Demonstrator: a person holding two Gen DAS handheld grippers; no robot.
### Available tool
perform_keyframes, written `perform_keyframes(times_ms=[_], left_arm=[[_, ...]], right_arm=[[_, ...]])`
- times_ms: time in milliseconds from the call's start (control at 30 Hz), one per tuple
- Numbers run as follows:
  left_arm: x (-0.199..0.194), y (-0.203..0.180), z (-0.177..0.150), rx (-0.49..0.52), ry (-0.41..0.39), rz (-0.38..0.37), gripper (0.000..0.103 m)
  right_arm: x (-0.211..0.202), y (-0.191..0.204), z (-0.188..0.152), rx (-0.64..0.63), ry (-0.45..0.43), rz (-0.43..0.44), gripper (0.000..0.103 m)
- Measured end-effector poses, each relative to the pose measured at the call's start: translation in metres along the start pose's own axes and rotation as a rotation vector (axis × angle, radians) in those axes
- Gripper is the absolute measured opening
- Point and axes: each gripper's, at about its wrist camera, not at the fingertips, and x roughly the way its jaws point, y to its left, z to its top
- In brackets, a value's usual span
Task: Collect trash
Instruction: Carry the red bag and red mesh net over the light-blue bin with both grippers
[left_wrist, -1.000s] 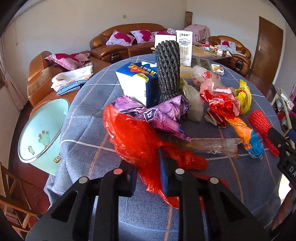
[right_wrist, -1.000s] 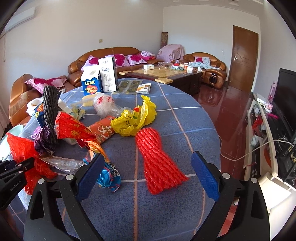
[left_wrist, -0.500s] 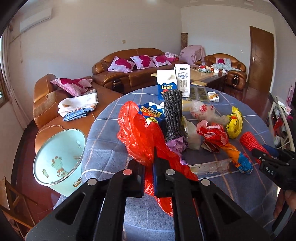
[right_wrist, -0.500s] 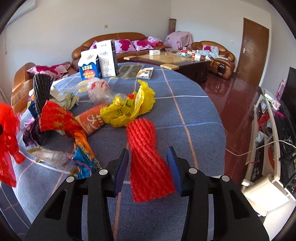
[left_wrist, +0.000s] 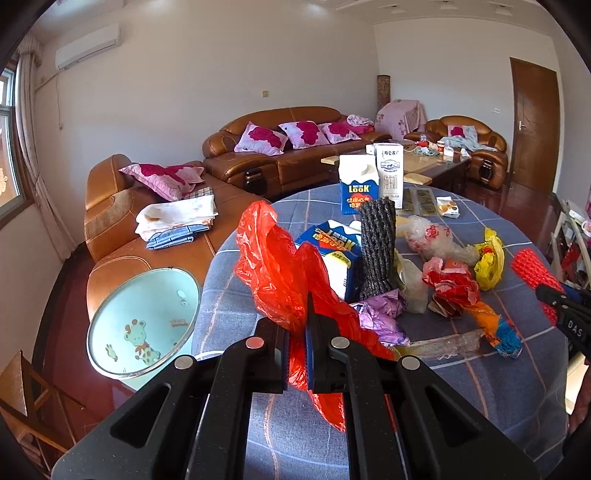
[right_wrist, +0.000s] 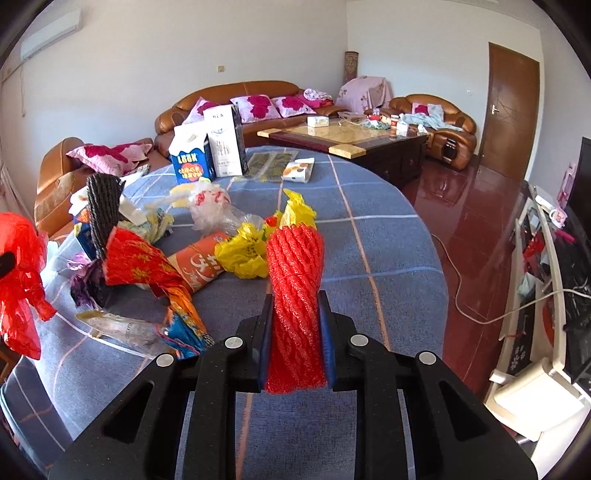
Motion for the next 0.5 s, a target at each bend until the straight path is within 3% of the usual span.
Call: perform_keyframes(times_ms=[500], left_arm=[[0.006,0.042,0.018,-0.005,0.004,0.230,0.006]], right_arm=[[-0.028,0.071,0.051,-0.106,-0.129,0.176,0.022]])
